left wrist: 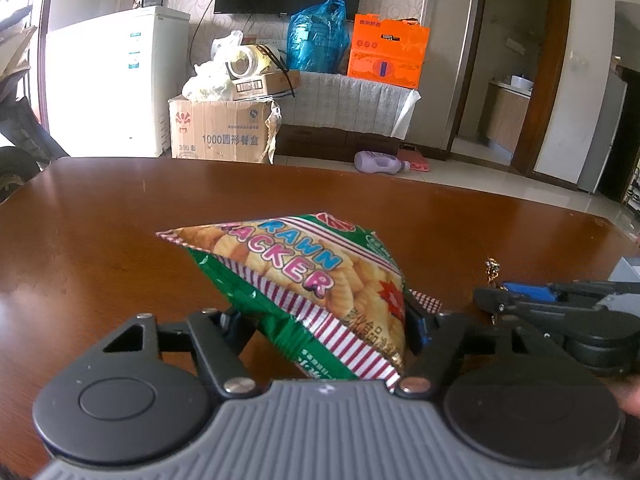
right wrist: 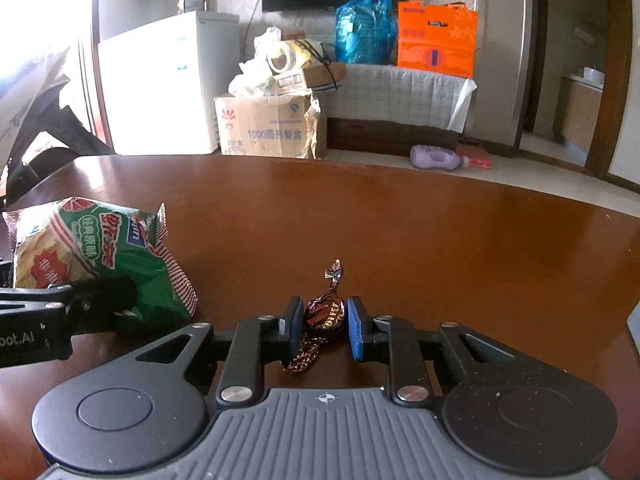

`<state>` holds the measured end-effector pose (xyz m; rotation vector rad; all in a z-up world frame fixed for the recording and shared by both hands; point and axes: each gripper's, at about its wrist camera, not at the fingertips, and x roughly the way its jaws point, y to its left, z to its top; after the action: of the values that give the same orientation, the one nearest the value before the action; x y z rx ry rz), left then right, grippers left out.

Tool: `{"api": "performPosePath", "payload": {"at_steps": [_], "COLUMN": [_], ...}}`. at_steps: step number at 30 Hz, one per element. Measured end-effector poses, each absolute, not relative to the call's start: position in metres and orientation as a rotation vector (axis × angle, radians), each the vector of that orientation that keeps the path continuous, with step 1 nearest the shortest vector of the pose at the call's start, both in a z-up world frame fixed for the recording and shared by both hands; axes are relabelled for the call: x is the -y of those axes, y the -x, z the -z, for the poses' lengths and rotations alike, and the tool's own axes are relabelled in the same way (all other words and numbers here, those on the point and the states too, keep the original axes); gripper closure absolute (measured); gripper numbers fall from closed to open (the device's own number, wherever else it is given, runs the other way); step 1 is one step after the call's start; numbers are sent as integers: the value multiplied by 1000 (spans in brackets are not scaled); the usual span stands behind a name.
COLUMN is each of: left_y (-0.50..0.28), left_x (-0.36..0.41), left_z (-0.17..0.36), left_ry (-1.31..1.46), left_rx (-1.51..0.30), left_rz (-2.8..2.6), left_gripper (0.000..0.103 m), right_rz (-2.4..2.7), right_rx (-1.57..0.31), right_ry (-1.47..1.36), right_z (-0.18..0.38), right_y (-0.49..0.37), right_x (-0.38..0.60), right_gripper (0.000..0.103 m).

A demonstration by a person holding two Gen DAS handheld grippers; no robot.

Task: Organize snacks
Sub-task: 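Carry the cracker bag and brown candy with both tools over the grey box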

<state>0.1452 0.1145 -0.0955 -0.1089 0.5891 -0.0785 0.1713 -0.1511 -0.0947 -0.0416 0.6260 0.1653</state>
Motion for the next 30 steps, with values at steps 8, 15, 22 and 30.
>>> {"api": "performPosePath", "payload": {"at_steps": [8,15,22,30], "left_y": [-142,-140,-133,-123], "left_x": [-110,-99,-78,-44], "left_z": [94,90,81,71], "left_ry": [97,79,53,23], "left_rx": [-584,-580,-561,-546], "left_rz": [99,135,165,197], "left_gripper": [42,44,45,45], "right_rz": [-179,-187,-186,-173], "right_rx": [-639,-652,-633,-596], "right_ry": [57,75,75,60], "right_z": [93,91,81,65], "right_y": [-164,-148,-130,-101], "right_x": [148,146,153,169], "right_gripper": [78,78,78,78]}}
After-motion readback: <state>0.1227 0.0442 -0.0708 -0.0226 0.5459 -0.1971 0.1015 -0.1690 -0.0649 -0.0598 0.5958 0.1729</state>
